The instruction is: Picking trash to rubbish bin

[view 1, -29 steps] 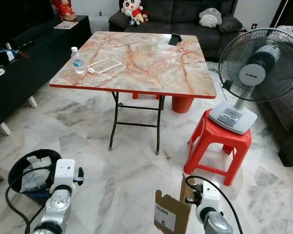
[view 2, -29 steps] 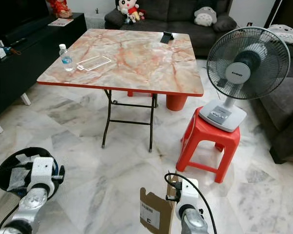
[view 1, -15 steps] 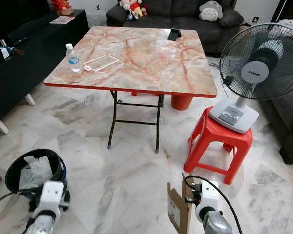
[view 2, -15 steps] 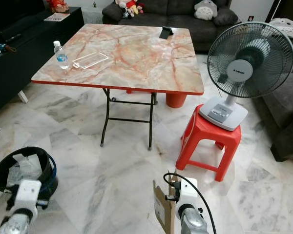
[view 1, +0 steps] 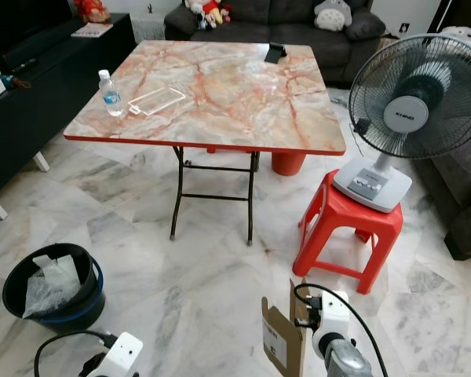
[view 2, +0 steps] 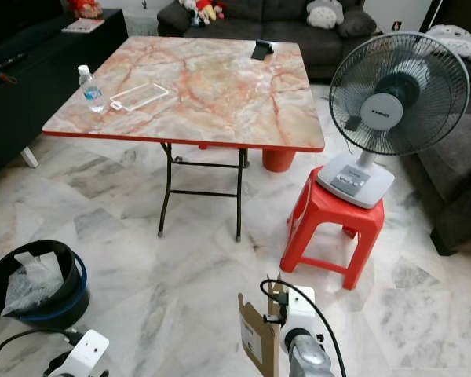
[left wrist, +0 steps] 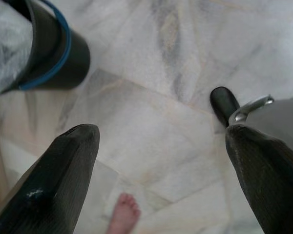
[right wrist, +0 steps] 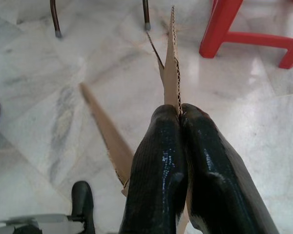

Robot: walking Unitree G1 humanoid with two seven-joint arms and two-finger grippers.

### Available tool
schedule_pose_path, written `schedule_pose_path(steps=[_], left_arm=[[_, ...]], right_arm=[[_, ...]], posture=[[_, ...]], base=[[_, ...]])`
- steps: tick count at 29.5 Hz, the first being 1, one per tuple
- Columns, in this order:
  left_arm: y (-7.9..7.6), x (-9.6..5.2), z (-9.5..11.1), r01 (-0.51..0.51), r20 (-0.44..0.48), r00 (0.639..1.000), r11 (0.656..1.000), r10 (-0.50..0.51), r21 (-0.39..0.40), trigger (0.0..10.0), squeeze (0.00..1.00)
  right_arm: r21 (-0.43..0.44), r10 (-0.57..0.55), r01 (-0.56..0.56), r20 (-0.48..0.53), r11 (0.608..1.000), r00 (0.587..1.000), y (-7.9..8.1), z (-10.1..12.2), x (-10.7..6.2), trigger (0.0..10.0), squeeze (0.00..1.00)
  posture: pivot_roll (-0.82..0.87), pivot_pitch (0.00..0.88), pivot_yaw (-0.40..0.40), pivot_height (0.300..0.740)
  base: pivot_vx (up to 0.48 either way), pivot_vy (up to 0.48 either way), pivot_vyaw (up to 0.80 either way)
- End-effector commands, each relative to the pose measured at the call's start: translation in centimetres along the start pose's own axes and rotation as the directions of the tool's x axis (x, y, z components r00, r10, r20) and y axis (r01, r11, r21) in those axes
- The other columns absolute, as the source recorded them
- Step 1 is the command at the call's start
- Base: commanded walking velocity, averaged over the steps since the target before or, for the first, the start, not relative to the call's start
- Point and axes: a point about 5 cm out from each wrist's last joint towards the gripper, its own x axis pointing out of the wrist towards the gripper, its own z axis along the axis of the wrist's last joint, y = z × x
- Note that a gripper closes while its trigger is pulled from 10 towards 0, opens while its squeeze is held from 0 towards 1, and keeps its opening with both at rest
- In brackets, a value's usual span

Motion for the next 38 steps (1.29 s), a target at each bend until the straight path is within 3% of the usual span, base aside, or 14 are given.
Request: schedule_pose_path(steps=[1,4,7,11,14,38], left_arm=[[0.4,0.0,-0.3,-0.061,-0.036,0.998,0.994,0.058,-0.087,10.0,0.00],[0.9,0.1,0.4,-0.124,-0.001,0.992,0.982,0.125,-0.145,10.0,0.00],[2.0,0.1,1.8,-0.207,0.060,0.971,0.942,0.230,-0.263,10.0,0.00],[1.9,0.2,2.2,-0.198,0.062,0.972,0.930,0.227,-0.309,10.0,0.00],[1.4,0.3,2.3,-0.184,0.055,0.976,0.933,0.211,-0.310,10.0,0.00],[1.4,0.3,2.3,-0.181,0.049,0.976,0.919,0.211,-0.351,10.0,0.00]], right_arm=[[-0.018,-0.001,0.001,-0.031,1.000,1.000,-0.1,-0.6,-0.1,10.0,0.00],[-0.025,-0.002,0.001,-0.055,1.000,0.998,-0.1,-1.1,-0.3,10.0,0.00],[-0.058,0.007,-0.012,-0.089,0.998,0.996,0.0,-1.8,-0.4,10.0,0.00],[-0.072,0.010,-0.018,-0.106,0.997,0.994,0.0,-2.2,-0.6,10.0,0.00],[-0.089,0.004,-0.014,-0.118,0.996,0.993,-0.1,-2.5,-0.7,10.0,0.00],[-0.128,-0.007,-0.011,-0.138,0.992,0.990,-0.3,-3.0,-0.9,10.0,0.00]], posture=[[0.04,0.027,-0.032,0.740],[0.04,0.028,-0.034,0.740],[0.04,0.031,-0.039,0.740],[0.04,0.033,-0.040,0.740],[0.04,0.034,-0.041,0.740],[0.04,0.013,-0.031,0.740]], base=[[0.000,0.000,0.00],[0.000,0.000,0.00],[0.000,0.000,0.00],[0.000,0.000,0.00],[0.000,0.000,0.71],[0.000,0.000,0.80]])
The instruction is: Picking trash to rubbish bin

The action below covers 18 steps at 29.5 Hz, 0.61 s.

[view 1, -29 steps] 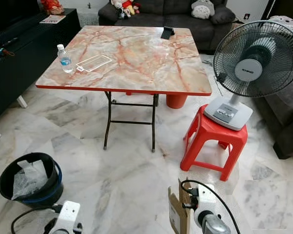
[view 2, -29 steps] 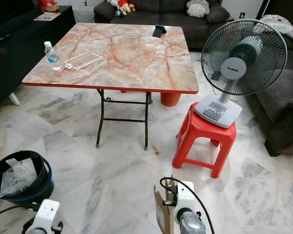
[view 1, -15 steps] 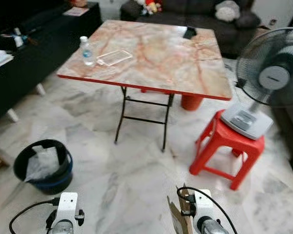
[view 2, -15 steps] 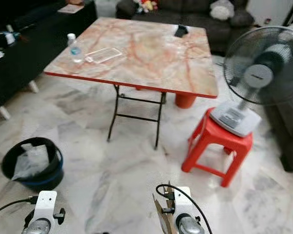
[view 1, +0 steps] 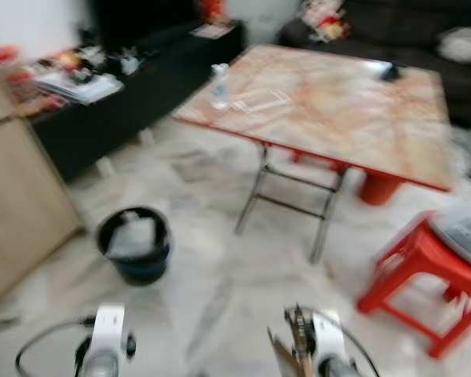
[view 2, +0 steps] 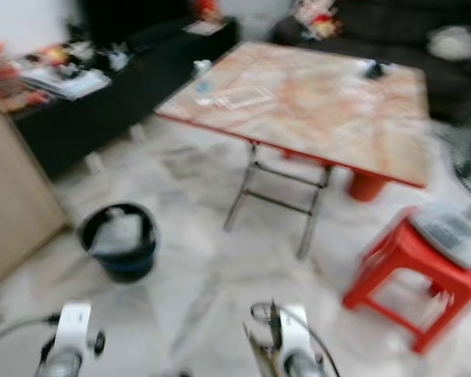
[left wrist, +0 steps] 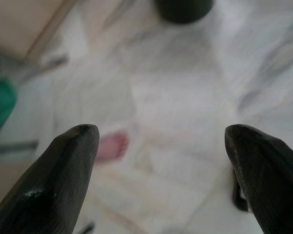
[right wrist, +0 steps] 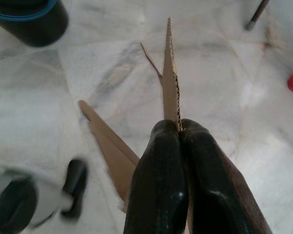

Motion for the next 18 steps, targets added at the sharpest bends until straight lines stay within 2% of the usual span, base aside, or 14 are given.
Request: schedule_pose_path(steps=[1,11,13,18], left_arm=[[-0.25,0.21,0.98,0.011,0.026,1.000,1.000,-0.011,-0.013,10.0,0.00],[-0.37,0.22,1.08,0.019,0.029,0.999,0.999,-0.018,-0.028,10.0,0.00],[-0.43,0.22,1.13,0.022,0.033,0.999,0.999,-0.021,-0.038,10.0,0.00],[-0.56,0.23,1.37,0.028,0.048,0.999,0.998,-0.026,-0.049,10.0,0.00]], right_arm=[[-0.005,0.003,-0.003,0.003,1.000,1.000,0.17,0.17,0.06,10.0,0.00],[-0.018,0.015,-0.015,0.008,1.000,1.000,0.42,0.46,0.14,10.0,0.00],[-0.014,0.017,-0.017,0.009,1.000,1.000,0.44,0.50,0.15,10.0,0.00],[-0.002,0.017,-0.017,0.017,1.000,1.000,0.40,0.65,0.17,10.0,0.00]], posture=[[0.04,0.013,-0.032,0.740],[0.05,0.005,-0.035,0.740],[0.05,0.004,-0.039,0.740],[0.05,0.001,-0.042,0.740]], base=[[0.000,0.000,0.80],[0.000,0.000,0.80],[0.000,0.000,0.52],[0.000,0.000,0.00]])
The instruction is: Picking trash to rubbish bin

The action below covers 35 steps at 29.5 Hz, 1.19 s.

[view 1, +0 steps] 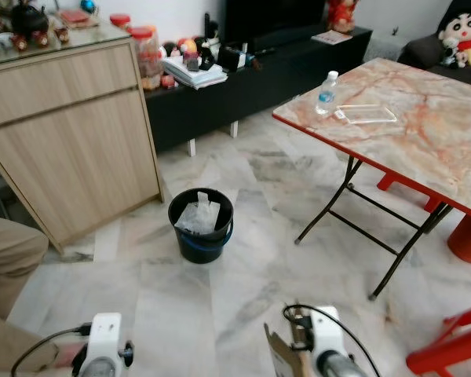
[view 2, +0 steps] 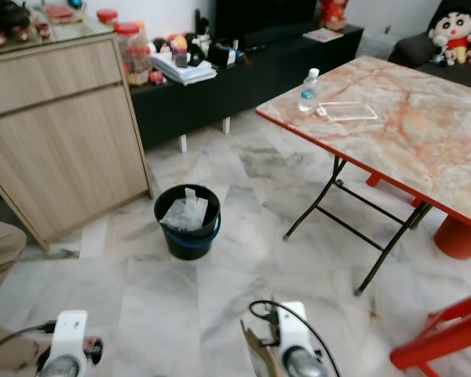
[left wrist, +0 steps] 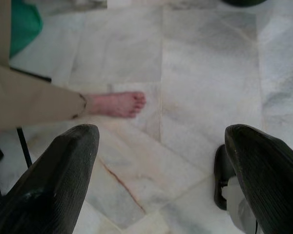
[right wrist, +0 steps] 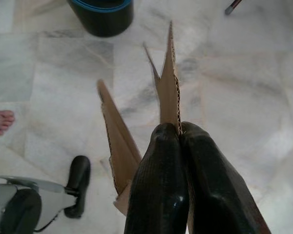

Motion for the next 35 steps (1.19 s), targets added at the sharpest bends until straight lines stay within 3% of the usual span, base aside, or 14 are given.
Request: schedule_pose_path(steps=[1,12,19,35], left_arm=[[-0.41,0.08,0.43,0.012,0.012,1.000,1.000,-0.012,-0.014,10.0,0.00],[-0.29,0.10,0.53,0.004,0.017,1.000,1.000,-0.004,-0.009,10.0,0.00],[-0.34,0.09,0.52,0.005,0.020,1.000,1.000,-0.005,-0.005,10.0,0.00],[-0.18,0.07,0.50,-0.010,0.024,1.000,1.000,0.011,-0.015,10.0,0.00]], right_arm=[[0.013,-0.024,0.024,-0.010,1.000,1.000,-0.91,-0.45,-0.20,10.0,0.00],[0.011,-0.014,0.014,0.014,1.000,1.000,-0.78,0.14,-0.07,10.0,0.00],[-0.026,-0.003,0.004,0.027,1.000,1.000,-0.60,0.37,-0.03,10.0,0.00],[-0.016,-0.015,0.015,0.025,1.000,1.000,-0.89,0.33,-0.06,10.0,0.00]], posture=[[0.05,0.000,-0.042,0.740],[0.04,0.000,-0.043,0.740],[0.05,0.000,-0.045,0.740],[0.04,0.035,-0.049,0.740]], base=[[0.000,0.000,0.00],[0.109,0.000,0.00],[0.257,0.000,0.70],[0.266,0.000,0.00]])
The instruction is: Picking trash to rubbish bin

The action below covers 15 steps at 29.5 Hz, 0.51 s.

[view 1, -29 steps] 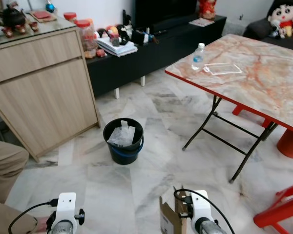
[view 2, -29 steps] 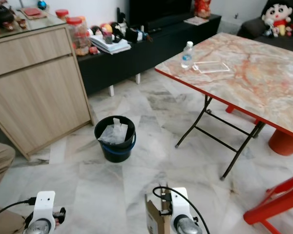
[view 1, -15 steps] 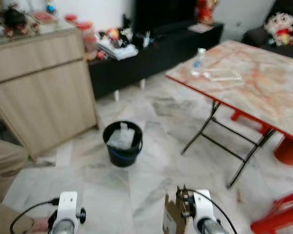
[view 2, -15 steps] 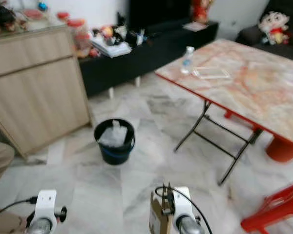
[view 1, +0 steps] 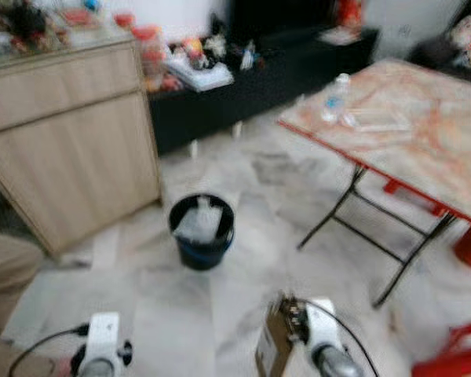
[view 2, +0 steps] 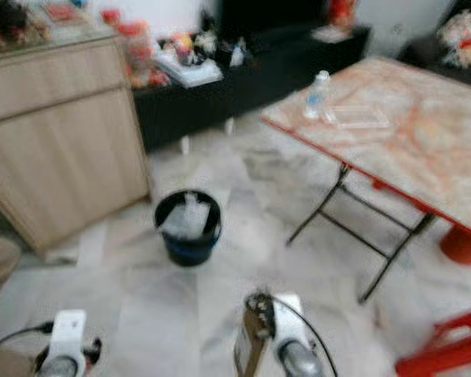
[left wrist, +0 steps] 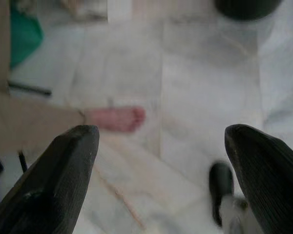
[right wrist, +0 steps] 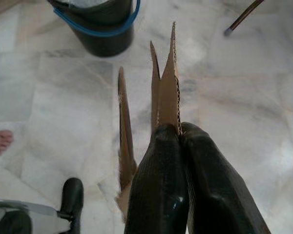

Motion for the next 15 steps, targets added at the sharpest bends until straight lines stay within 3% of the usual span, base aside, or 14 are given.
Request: schedule_pose_path(steps=[1,11,15], left_arm=[[-0.6,-0.1,-0.3,0.007,-0.006,1.000,1.000,-0.008,-0.014,10.0,0.00],[-0.6,-0.1,-0.2,0.001,-0.001,1.000,1.000,-0.001,-0.020,10.0,0.00],[-0.5,-0.1,-0.1,-0.002,0.001,1.000,1.000,0.002,-0.021,10.0,0.00]], right_arm=[[-0.005,-0.032,0.032,-0.011,0.999,0.999,-1.2,-0.4,-0.2,10.0,0.00],[-0.007,-0.018,0.018,0.018,1.000,1.000,-0.7,0.5,0.1,10.0,0.00],[-0.013,-0.011,0.011,0.028,1.000,1.000,-0.5,0.8,0.1,10.0,0.00]], posture=[[0.04,0.035,-0.049,0.740],[0.05,0.048,-0.054,0.740],[0.05,0.051,-0.049,0.740]], base=[[0.274,0.000,0.00],[0.283,0.000,0.00],[0.305,0.000,0.78]])
